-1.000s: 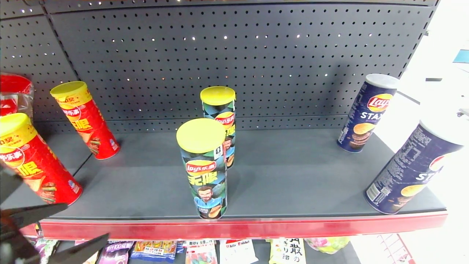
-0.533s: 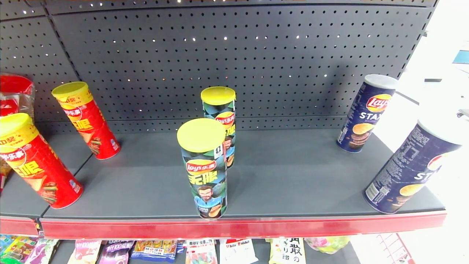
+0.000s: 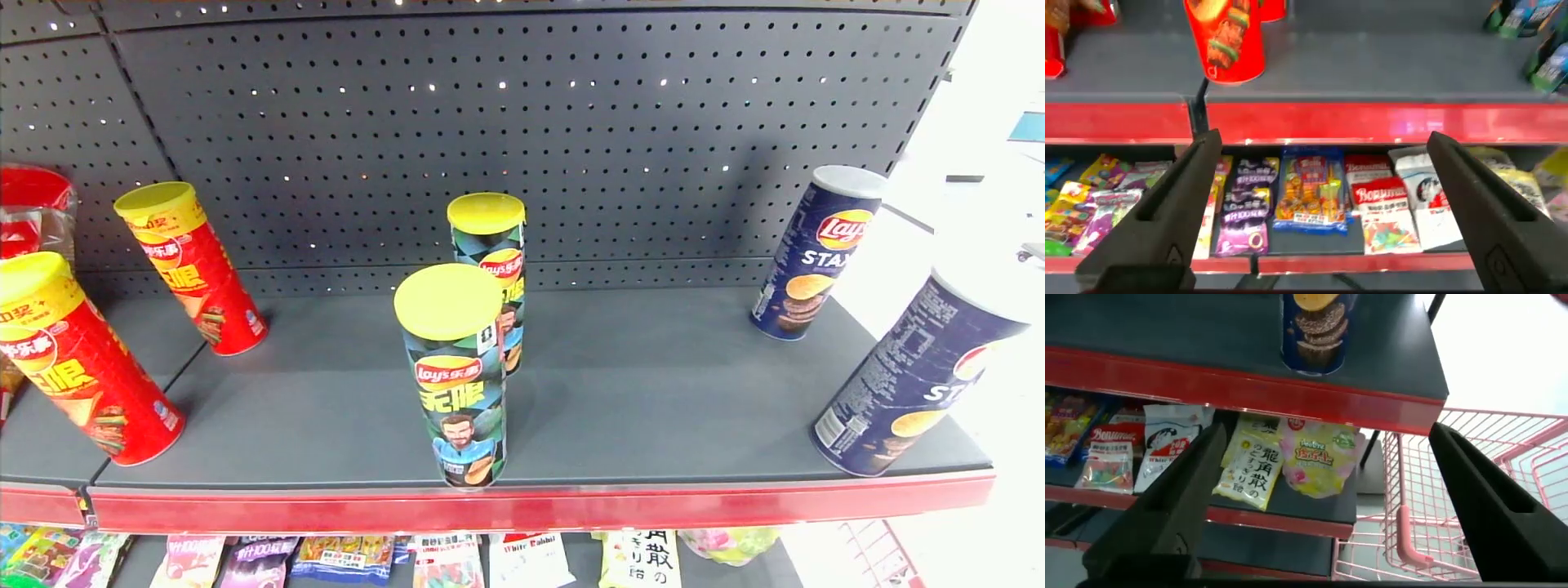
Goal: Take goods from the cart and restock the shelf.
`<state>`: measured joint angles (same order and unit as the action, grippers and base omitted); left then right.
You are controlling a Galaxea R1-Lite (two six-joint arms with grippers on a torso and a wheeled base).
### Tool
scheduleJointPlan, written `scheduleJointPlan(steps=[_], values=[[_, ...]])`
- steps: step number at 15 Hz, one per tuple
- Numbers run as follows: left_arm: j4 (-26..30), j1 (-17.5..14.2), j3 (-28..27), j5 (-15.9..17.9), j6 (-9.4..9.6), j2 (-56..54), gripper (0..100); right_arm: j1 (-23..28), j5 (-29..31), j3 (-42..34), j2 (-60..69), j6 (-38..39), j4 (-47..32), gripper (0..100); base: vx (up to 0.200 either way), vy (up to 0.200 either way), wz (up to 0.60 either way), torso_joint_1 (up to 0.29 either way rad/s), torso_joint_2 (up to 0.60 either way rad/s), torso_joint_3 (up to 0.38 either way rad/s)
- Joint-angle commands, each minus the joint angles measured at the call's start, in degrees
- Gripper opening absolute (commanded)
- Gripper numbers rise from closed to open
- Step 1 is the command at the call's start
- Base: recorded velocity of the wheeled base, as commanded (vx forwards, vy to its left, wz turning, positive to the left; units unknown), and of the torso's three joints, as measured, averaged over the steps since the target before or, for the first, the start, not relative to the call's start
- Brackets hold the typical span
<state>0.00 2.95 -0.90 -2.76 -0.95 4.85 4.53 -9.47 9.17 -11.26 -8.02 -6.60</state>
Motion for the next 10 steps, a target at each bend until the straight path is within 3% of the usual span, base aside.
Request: scheduleJointPlan(steps=[1, 2, 4, 8, 9, 10], values=[[0.0, -5.5, 0.81, -0.23, 1.39, 0.16, 100, -2.43, 1.21, -6.0, 7.66, 0.37, 2.99, 100, 0.0, 0.0, 0.0, 0.0, 0.0, 0.0], [0.0, -8.22, 0.9, -0.32, 1.04, 0.69, 100, -2.51, 2.44, -6.35, 7.75, 1.69, 3.34, 100, 0.0, 0.0, 0.0, 0.0, 0.0, 0.0], [0.0, -7.7, 0.9, 0.21, 1.04, 0.6, 100, -2.6, 8.94, -7.15, 7.75, 5.3, 5.19, 100, 0.0, 0.0, 0.0, 0.0, 0.0, 0.0], [0.0, -7.7, 0.9, 2.58, -0.37, 0.6, 100, -2.6, 15.54, -8.55, 7.75, 6.53, 8.79, 100, 0.0, 0.0, 0.0, 0.0, 0.0, 0.0], [0.0, -7.7, 0.9, 2.58, -0.37, 0.6, 100, -3.13, 15.62, -8.82, 8.28, 6.35, 9.58, 100, 0.0, 0.0, 0.0, 0.0, 0.0, 0.0], [-0.09, -7.7, 0.9, 2.76, -0.1, 0.6, 100, -4.53, 6.04, -8.82, 11.26, 5.74, 9.67, 100, 0.0, 0.0, 0.0, 0.0, 0.0, 0.0]])
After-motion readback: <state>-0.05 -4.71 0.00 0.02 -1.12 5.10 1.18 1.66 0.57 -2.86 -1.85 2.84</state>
